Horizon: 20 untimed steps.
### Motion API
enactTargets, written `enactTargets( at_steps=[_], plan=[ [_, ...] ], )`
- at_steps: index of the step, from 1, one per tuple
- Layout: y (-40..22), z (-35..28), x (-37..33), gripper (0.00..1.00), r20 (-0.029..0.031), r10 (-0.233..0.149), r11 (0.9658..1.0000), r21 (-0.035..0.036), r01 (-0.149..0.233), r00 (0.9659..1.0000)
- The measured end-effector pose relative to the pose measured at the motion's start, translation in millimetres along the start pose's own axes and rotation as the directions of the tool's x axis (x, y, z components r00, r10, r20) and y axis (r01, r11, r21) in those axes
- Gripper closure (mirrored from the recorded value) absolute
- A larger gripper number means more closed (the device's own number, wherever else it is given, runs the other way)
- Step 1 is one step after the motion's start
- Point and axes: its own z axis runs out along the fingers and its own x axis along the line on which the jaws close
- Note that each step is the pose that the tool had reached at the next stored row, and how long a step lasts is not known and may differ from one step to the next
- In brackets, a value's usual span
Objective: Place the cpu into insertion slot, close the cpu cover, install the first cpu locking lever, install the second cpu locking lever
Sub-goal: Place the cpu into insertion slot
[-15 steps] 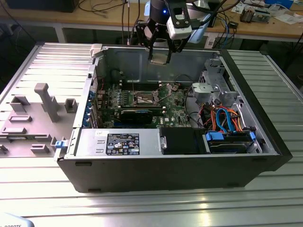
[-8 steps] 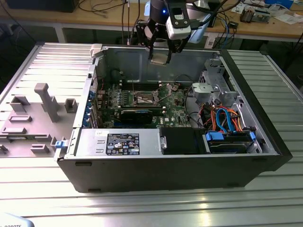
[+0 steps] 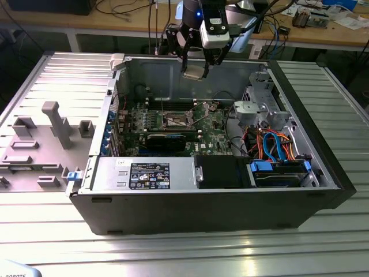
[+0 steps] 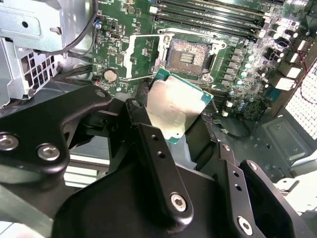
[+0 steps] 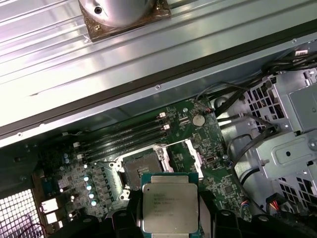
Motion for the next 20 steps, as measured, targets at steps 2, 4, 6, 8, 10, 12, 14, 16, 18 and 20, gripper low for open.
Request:
enactTargets(
  at_steps=[2,4,6,8,10,12,14,16,18,20],
  plan=[
    [0.0,0.1,0.0,0.45,0.0013,0.014,0.9999,-0.0003,-0.014,0.9999],
    [0.0,0.2,0.0,0.45,0.0022,0.025,0.9997,-0.0006,-0.025,0.9997],
    [0.0,0.3,0.0,0.45,0.0036,0.040,0.9992,-0.0009,-0.040,0.9992],
    [0.0,0.4,0.0,0.45,0.0049,0.055,0.9985,-0.0013,-0.055,0.9985],
    [0.0,0.5,0.0,0.45,0.0062,0.070,0.9976,-0.0016,-0.070,0.9976],
    [0.0,0.6,0.0,0.45,0.0073,0.082,0.9967,-0.0019,-0.082,0.9966],
    [-0.1,0.7,0.0,0.45,0.0080,0.089,0.9960,-0.0021,-0.089,0.9960],
    [-0.1,0.8,0.0,0.45,0.0091,0.102,0.9948,-0.0025,-0.102,0.9948],
    [-0.1,0.8,0.0,0.45,0.0102,0.115,0.9934,-0.0028,-0.115,0.9933],
    [-0.1,0.9,0.0,0.45,0.0111,0.125,0.9922,-0.0033,-0.125,0.9921]
  ],
)
